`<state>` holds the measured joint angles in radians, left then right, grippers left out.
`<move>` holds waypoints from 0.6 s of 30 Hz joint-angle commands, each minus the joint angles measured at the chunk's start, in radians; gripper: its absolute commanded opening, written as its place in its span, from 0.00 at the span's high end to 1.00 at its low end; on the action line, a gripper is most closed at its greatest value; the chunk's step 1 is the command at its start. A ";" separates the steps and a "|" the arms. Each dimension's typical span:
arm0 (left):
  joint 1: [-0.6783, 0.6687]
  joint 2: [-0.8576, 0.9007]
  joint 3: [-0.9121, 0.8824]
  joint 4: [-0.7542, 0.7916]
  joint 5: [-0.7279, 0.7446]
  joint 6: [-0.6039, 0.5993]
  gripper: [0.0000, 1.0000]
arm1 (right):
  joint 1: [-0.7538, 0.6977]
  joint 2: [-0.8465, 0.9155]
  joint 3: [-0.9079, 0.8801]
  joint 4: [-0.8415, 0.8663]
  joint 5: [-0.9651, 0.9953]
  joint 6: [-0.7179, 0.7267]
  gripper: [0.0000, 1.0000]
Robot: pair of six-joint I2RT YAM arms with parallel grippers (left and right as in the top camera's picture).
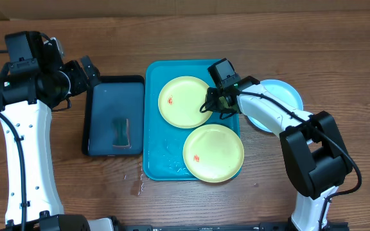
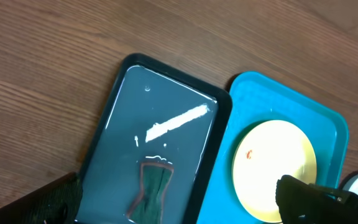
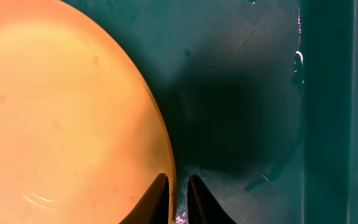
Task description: Clean dirty plates on tray and stack at the side
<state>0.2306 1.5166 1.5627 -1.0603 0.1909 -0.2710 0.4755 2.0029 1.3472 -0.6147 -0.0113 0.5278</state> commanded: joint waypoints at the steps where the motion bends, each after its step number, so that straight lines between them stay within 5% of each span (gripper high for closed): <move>1: -0.002 -0.013 0.011 0.017 0.031 -0.003 0.00 | -0.003 0.008 -0.012 0.006 -0.002 0.008 0.87; 6: -0.014 -0.009 0.008 -0.081 0.127 0.067 0.00 | -0.003 0.008 -0.014 0.008 -0.002 0.008 0.86; 12: -0.105 0.001 -0.081 -0.216 0.048 0.144 0.02 | -0.003 0.008 -0.014 0.012 -0.003 0.008 0.85; 18: -0.189 0.001 -0.289 -0.132 -0.078 0.163 0.38 | -0.003 0.008 -0.014 0.013 -0.003 0.008 0.85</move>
<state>0.0669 1.5173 1.3544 -1.2304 0.1963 -0.1387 0.4755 2.0029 1.3403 -0.6052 -0.0124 0.5282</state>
